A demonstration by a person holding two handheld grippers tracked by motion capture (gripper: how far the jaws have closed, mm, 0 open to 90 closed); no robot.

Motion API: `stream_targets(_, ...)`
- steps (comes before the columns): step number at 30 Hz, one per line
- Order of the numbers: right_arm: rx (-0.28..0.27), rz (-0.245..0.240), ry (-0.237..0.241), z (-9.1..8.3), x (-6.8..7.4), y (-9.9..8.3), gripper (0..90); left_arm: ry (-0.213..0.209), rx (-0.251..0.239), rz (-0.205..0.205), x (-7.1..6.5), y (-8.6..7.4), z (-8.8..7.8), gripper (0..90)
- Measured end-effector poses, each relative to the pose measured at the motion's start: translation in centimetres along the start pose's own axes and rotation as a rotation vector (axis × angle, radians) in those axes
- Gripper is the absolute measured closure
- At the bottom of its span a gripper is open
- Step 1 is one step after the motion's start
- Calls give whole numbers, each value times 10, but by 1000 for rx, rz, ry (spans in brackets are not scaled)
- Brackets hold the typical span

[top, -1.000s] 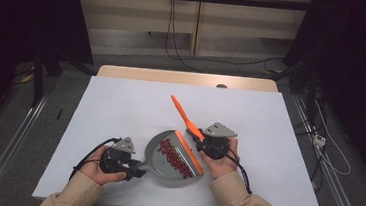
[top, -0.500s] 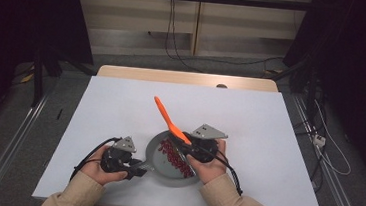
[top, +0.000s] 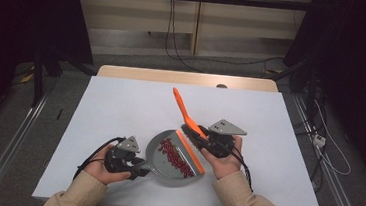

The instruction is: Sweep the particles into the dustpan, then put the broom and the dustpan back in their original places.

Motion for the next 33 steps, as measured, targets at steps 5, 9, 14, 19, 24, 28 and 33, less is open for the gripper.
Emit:
stream_targets(5,9,-6,-18,-4,-7,-4,711,17,-11,17,-2,-1,1,631)
stream_targets(9,3,-3,-32,-10,-15,-6,711,61,-67,16,-4,-6,1,633)
stream_targets(14,-23,30,-59,-23,-32,-9,712,65,-131,-12,3,-10,-6,633)
stream_targets(19,-34,63,-88,-36,-49,-15,711,115,-225,-54,11,-9,-16,632)
stream_targets(24,-29,84,-127,-46,-65,-23,711,185,-267,-152,27,-17,-29,631)
stream_targets(28,-20,92,-158,-52,-75,-29,711,252,-262,-236,44,-28,-36,631)
stream_targets(33,-10,92,-198,-60,-86,-36,711,330,-248,-356,65,-42,-41,631)
Point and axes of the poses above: each handheld gripper's, and its own axes: z roughly forward along the jaws, y roughly out of its top, x roughly to its left, the point moved 4 cm from there along z, roughly forward along the jaws, and after that the axes turned 5 degrees about x, right-handed, at the moved point
